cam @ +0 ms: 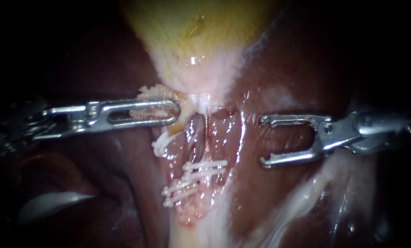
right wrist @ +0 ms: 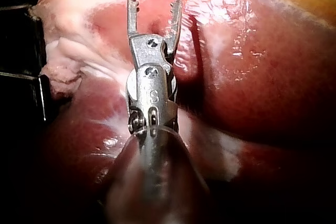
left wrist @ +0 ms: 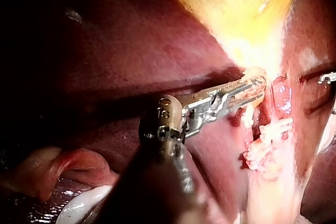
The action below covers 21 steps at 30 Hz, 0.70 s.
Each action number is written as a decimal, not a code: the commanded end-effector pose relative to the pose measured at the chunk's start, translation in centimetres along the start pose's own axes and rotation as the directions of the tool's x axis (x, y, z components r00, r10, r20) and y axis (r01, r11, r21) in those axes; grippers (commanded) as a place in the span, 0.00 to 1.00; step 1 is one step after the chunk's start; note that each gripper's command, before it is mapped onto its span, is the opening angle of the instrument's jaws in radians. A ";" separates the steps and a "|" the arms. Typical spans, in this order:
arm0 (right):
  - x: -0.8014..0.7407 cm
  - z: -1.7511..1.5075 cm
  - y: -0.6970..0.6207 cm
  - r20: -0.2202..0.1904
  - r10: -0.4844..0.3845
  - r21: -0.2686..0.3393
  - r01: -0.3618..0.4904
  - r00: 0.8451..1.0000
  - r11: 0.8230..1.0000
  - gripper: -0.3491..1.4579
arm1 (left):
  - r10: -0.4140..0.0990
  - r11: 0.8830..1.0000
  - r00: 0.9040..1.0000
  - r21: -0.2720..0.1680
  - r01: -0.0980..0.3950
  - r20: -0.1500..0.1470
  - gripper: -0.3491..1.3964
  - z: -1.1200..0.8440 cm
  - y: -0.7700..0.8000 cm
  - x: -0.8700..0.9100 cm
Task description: Going back second clip right tube
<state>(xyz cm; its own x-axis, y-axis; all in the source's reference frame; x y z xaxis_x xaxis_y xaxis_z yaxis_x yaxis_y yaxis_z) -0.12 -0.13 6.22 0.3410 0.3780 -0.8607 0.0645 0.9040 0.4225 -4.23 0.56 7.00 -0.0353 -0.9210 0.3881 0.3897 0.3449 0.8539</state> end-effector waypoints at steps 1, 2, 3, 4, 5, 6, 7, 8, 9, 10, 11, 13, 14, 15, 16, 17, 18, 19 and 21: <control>0.00 0.00 0.00 0.000 0.000 0.000 0.000 1.000 1.000 0.47 | -0.005 1.000 1.000 -0.002 0.005 -0.005 0.00 0.04 0.02 0.02; 0.00 0.01 0.00 0.000 0.000 0.000 0.000 1.000 1.000 0.47 | -0.003 1.000 1.000 -0.002 0.003 -0.008 0.00 0.08 0.05 0.04; 0.00 0.01 0.00 0.000 0.000 0.000 0.000 1.000 1.000 0.47 | -0.007 1.000 1.000 -0.003 0.007 -0.013 0.00 0.13 0.08 0.06; 0.00 0.01 0.00 0.000 0.000 -0.001 0.000 1.000 1.000 0.47 | -0.006 1.000 1.000 -0.004 0.006 -0.012 0.00 0.16 0.10 0.08; 0.00 0.01 0.00 0.000 0.000 -0.001 0.000 1.000 1.000 0.47 | -0.005 1.000 1.000 -0.002 0.005 -0.013 0.00 0.19 0.12 0.09; 0.00 0.02 0.00 0.000 0.000 -0.001 0.000 1.000 1.000 0.47 | -0.004 1.000 1.000 -0.003 0.004 -0.015 0.00 0.22 0.14 0.10; 0.01 0.02 0.00 0.000 0.000 -0.001 0.000 1.000 1.000 0.47 | -0.003 1.000 1.000 -0.003 0.003 -0.015 0.00 0.23 0.16 0.10; 0.01 0.02 0.00 0.000 0.000 -0.001 0.000 1.000 1.000 0.47 | -0.009 1.000 1.000 -0.004 0.009 -0.017 0.00 0.24 0.17 0.10; 0.01 0.02 0.00 0.000 0.000 -0.001 0.000 1.000 1.000 0.47 | -0.008 1.000 1.000 -0.004 0.008 -0.018 0.00 0.25 0.18 0.10; 0.01 0.02 -0.01 0.000 0.000 -0.001 0.000 1.000 1.000 0.47 | -0.008 1.000 1.000 -0.004 0.008 -0.018 0.00 0.25 0.19 0.10; 0.01 0.02 -0.01 0.000 0.000 -0.001 0.000 1.000 1.000 0.47 | -0.008 1.000 1.000 -0.003 0.008 -0.018 0.00 0.26 0.19 0.10; 0.01 0.02 -0.02 0.000 0.000 -0.001 0.000 1.000 1.000 0.47 | -0.008 1.000 1.000 -0.005 0.008 -0.020 0.00 0.26 0.20 0.10; 0.01 0.02 -0.02 0.000 0.000 -0.001 0.000 1.000 1.000 0.47 | -0.008 1.000 1.000 -0.005 0.008 -0.020 0.00 0.27 0.20 0.10; 0.01 0.02 -0.02 0.001 -0.006 -0.001 0.006 1.000 1.000 0.47 | -0.008 1.000 1.000 -0.005 0.007 -0.020 0.00 0.27 0.21 0.11; 0.01 0.02 -0.02 0.001 -0.006 -0.001 0.006 1.000 1.000 0.47 | -0.007 1.000 1.000 -0.007 0.007 -0.022 0.00 0.28 0.21 0.11; 0.01 0.02 -0.02 0.001 -0.006 -0.001 0.006 1.000 1.000 0.47 | -0.007 1.000 1.000 -0.004 0.007 -0.024 0.00 0.28 0.21 0.12; 0.01 0.02 -0.02 0.000 -0.006 -0.001 0.006 1.000 1.000 0.47 | -0.007 1.000 1.000 -0.005 0.007 -0.023 0.00 0.28 0.21 0.12; 0.01 0.02 -0.02 0.001 -0.006 -0.001 0.006 1.000 1.000 0.47 | -0.007 1.000 1.000 -0.005 0.007 -0.023 0.00 0.28 0.21 0.12; 0.01 0.02 -0.02 0.001 -0.006 -0.004 0.006 1.000 1.000 0.47 | -0.007 1.000 1.000 -0.005 0.007 -0.023 0.00 0.28 0.21 0.12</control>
<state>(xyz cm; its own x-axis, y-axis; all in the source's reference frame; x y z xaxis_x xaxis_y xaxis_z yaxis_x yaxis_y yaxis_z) -0.09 -0.15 6.20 0.3416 0.3728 -0.8628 0.0627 0.9069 0.4167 -4.41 0.58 7.33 -0.0169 -0.9273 0.3740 0.3932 0.3378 0.8552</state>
